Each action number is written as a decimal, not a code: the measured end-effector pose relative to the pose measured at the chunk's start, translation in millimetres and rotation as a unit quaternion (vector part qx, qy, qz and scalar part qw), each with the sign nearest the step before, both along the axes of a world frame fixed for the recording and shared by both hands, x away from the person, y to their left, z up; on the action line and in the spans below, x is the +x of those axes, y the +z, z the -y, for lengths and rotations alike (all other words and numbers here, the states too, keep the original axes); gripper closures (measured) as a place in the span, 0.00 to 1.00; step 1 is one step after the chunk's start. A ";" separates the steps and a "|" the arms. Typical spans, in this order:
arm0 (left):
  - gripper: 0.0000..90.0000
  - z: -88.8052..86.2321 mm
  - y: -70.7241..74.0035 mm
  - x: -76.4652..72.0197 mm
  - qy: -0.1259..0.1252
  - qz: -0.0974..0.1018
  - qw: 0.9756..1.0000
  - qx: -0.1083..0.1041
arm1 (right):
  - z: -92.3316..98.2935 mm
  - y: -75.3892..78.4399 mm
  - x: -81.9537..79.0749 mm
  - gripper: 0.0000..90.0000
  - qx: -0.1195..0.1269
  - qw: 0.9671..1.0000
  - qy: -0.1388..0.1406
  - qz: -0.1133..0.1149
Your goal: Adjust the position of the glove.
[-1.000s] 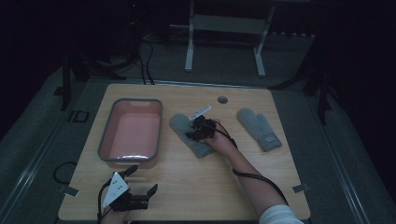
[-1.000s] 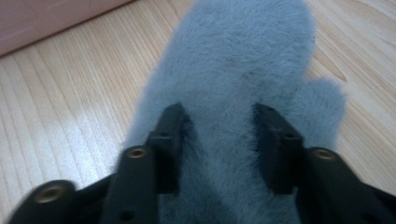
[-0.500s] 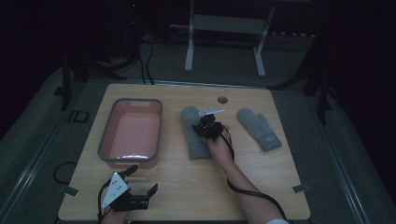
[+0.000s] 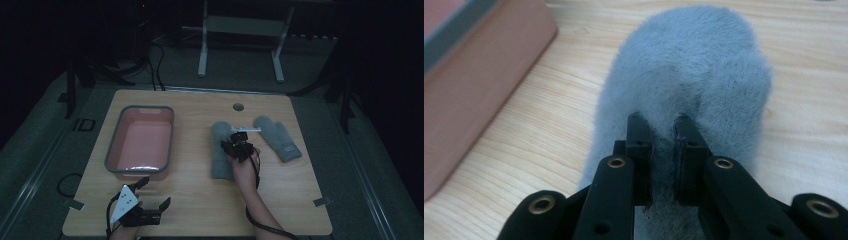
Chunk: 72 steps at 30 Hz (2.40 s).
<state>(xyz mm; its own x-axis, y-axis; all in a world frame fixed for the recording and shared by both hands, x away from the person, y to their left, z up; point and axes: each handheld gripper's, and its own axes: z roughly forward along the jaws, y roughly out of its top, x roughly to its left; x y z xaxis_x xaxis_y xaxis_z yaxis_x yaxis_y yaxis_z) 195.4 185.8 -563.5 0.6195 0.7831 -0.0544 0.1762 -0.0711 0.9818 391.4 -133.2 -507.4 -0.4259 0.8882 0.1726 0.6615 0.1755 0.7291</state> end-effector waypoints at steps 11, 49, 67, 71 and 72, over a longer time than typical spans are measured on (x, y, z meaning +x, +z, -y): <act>0.01 -0.6 0.1 -0.7 -0.001 -0.001 1.000 0.000 | -1.4 -43.7 9.9 0.73 -0.032 0.999 -0.011 -0.014; 0.01 1.4 -1.9 1.0 0.000 -0.006 1.000 0.001 | 167.6 10.6 80.0 0.57 -0.145 0.979 0.115 0.083; 0.01 2.0 -2.4 0.7 -0.001 -0.007 1.000 0.003 | 194.5 -31.8 89.4 0.91 -0.112 0.993 0.039 0.023; 0.01 1.2 -2.4 0.7 0.002 -0.006 1.000 -0.001 | 187.9 -22.9 73.3 0.93 -0.104 0.994 0.000 0.040; 0.01 0.9 -2.3 0.7 0.002 -0.007 1.000 -0.002 | 187.1 -20.6 69.6 0.93 -0.101 0.994 -0.009 0.043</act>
